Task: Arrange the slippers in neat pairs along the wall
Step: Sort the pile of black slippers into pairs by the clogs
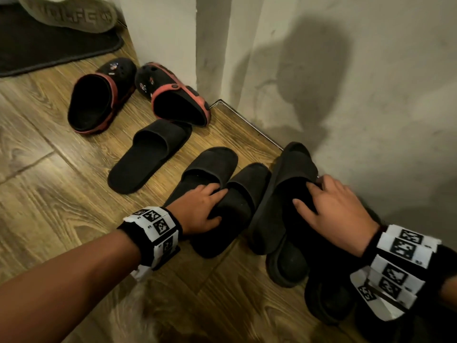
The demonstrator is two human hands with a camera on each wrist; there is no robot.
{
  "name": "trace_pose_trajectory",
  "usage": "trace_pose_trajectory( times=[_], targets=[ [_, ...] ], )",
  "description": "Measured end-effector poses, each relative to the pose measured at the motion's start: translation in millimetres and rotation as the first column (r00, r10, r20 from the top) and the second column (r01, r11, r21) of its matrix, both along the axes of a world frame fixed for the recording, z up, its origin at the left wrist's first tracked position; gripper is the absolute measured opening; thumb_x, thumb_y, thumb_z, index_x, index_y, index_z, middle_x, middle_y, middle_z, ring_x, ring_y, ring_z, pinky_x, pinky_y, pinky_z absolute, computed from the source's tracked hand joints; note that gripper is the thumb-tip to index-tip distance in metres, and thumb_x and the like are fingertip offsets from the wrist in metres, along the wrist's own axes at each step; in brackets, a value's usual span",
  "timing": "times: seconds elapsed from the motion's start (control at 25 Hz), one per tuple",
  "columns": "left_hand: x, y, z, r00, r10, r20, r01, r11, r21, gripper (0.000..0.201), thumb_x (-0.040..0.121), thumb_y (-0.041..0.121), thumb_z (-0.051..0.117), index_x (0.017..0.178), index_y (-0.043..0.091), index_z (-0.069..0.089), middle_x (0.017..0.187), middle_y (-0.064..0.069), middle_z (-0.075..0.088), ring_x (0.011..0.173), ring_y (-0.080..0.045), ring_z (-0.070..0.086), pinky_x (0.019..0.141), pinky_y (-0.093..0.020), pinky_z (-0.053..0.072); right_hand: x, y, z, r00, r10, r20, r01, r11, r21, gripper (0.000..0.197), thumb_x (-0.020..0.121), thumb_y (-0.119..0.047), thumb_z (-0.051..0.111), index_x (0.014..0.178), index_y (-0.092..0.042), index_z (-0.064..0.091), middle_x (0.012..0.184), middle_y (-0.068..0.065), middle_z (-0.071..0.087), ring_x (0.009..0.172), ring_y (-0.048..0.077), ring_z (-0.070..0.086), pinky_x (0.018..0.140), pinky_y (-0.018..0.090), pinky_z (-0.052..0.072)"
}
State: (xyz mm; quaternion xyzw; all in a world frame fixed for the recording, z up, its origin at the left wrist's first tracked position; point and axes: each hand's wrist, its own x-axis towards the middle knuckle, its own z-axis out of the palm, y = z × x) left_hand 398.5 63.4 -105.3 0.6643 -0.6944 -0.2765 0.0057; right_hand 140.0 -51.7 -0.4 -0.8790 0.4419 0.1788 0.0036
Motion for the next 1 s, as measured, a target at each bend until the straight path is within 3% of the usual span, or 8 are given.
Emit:
trace_pose_trajectory(
  times=[0.2,0.32,0.48,0.64,0.76,0.88,1.0],
  targets=[
    [-24.8,-31.9,4.4,0.996,-0.079,0.042,0.079,0.997,-0.002,0.08,0.089,0.046,0.052,0.153,0.019,0.014,0.157,-0.009,0.022,0.136,-0.03,0.034,0.112,-0.041,0.035,-34.9,-5.2,23.8,0.964,-0.151,0.219,0.143,0.988,0.051,0.061,0.093,-0.053,0.038,0.137,-0.011,0.045,0.119,0.008,0.043,0.098,0.034,0.059,0.083,0.039,0.049],
    [-45.6,-54.8,2.1,0.993,-0.107,0.041,0.108,0.994,-0.012,0.076,0.091,0.04,0.05,0.153,0.017,0.013,0.157,-0.011,0.021,0.137,-0.032,0.034,0.113,-0.042,0.034,-55.9,-2.8,39.5,0.938,-0.171,0.301,0.163,0.985,0.052,0.062,0.093,-0.056,0.034,0.137,-0.014,0.045,0.116,0.001,0.04,0.098,0.027,0.058,0.084,0.039,0.05],
    [-60.4,-80.5,1.4,0.991,-0.136,0.016,0.135,0.99,0.041,0.071,0.095,0.03,0.047,0.153,0.014,0.01,0.159,-0.014,0.016,0.141,-0.035,0.029,0.115,-0.043,0.031,-77.4,7.8,45.9,0.929,-0.207,0.307,0.197,0.978,0.062,0.062,0.092,-0.055,0.036,0.138,-0.014,0.045,0.125,0.002,0.039,0.107,0.027,0.058,0.091,0.041,0.049],
    [-44.9,-81.5,10.2,0.991,-0.12,-0.064,0.122,0.993,0.012,0.06,0.095,0.029,0.049,0.15,0.018,0.028,0.158,-0.01,0.022,0.141,-0.029,0.031,0.117,-0.041,0.031,-91.2,9.9,43.9,0.922,-0.206,0.329,0.194,0.979,0.069,0.064,0.091,-0.058,0.035,0.139,-0.016,0.043,0.125,-0.002,0.039,0.11,0.023,0.056,0.092,0.038,0.049],
    [-13.7,-50.0,8.1,0.995,-0.044,0.088,0.056,0.989,-0.137,0.057,0.087,0.044,0.054,0.137,0.017,0.043,0.138,-0.012,0.044,0.122,-0.03,0.049,0.103,-0.04,0.043,-94.3,3.9,41.2,0.912,-0.203,0.356,0.192,0.979,0.066,0.064,0.091,-0.06,0.035,0.138,-0.017,0.045,0.124,-0.006,0.039,0.11,0.018,0.054,0.09,0.032,0.045],
    [13.5,-8.6,-1.0,0.958,0.079,0.275,-0.05,0.993,-0.11,0.069,0.087,0.055,0.049,0.143,0.02,0.033,0.135,-0.01,0.045,0.119,-0.028,0.049,0.099,-0.04,0.045,-93.0,0.2,37.8,0.916,-0.176,0.362,0.165,0.984,0.061,0.065,0.091,-0.061,0.035,0.139,-0.017,0.045,0.123,-0.007,0.038,0.111,0.015,0.052,0.09,0.027,0.04],
    [20.7,2.2,-17.0,0.939,-0.003,0.345,0.039,0.994,-0.099,0.069,0.093,0.056,0.036,0.151,0.023,0.02,0.143,-0.005,0.041,0.126,-0.023,0.043,0.106,-0.035,0.037,-85.8,-1.6,37.8,0.92,-0.161,0.356,0.155,0.987,0.046,0.065,0.091,-0.059,0.036,0.138,-0.016,0.045,0.123,-0.006,0.038,0.111,0.017,0.053,0.092,0.03,0.042]
  ],
)
